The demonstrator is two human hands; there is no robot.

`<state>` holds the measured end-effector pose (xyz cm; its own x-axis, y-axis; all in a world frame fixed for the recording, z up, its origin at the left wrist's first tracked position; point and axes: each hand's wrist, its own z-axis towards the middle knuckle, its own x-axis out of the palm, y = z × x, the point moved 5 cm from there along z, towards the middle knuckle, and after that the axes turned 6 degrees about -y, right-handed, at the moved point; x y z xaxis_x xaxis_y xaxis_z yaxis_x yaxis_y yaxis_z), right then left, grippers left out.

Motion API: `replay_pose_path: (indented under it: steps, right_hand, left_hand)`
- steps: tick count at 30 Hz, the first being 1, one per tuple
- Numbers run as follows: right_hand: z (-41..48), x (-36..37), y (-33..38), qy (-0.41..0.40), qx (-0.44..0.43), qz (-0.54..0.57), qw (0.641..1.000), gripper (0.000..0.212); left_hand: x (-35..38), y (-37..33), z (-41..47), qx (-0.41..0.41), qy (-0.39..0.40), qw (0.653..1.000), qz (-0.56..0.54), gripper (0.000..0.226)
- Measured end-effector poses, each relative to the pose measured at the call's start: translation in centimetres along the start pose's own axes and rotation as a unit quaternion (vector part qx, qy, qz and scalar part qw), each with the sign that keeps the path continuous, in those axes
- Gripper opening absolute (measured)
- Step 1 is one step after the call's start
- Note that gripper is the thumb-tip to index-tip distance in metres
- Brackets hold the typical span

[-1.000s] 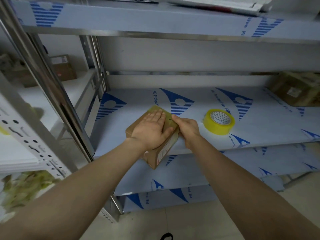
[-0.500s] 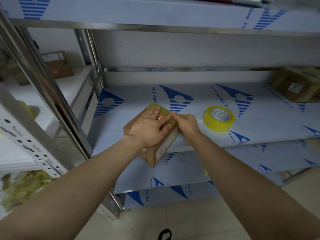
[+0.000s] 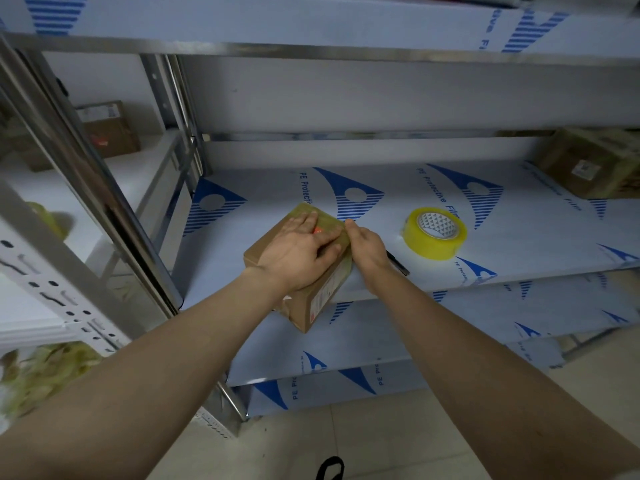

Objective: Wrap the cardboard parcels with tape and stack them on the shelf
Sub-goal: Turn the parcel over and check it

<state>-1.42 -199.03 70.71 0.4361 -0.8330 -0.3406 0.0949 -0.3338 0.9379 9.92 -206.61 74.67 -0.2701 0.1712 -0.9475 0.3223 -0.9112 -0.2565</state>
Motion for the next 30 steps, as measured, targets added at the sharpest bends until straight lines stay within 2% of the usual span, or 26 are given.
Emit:
replay_pose_path:
  steps: [3, 8, 13, 19, 26, 30]
  right_hand:
    - [-0.1, 0.2, -0.5, 0.016, 0.021, 0.015, 1.000, 0.046]
    - [-0.2, 0.4, -0.5, 0.022, 0.032, 0.033, 0.999, 0.033]
    - [-0.2, 0.7, -0.9, 0.033, 0.053, 0.046, 0.997, 0.043]
    - [-0.1, 1.1, -0.9, 0.049, 0.050, 0.047, 0.996, 0.048]
    - [0.2, 1.0, -1.2, 0.070, 0.053, 0.050, 0.995, 0.047]
    - [0.3, 0.2, -1.7, 0.099, 0.082, 0.095, 0.987, 0.045]
  left_hand:
    - [0.1, 0.0, -0.1, 0.000, 0.000, 1.000, 0.002, 0.051]
    - [-0.1, -0.2, 0.0, 0.000, -0.008, 1.000, -0.015, 0.049]
    - [-0.2, -0.1, -0.1, -0.004, -0.010, 1.000, -0.017, 0.051]
    - [-0.4, -0.3, -0.5, 0.013, 0.003, 1.000, -0.016, 0.072]
    - [-0.5, -0.2, -0.2, 0.001, 0.013, 1.000, -0.010, 0.069]
    - [-1.6, 0.3, 0.7, 0.031, 0.065, 0.997, 0.010, 0.066]
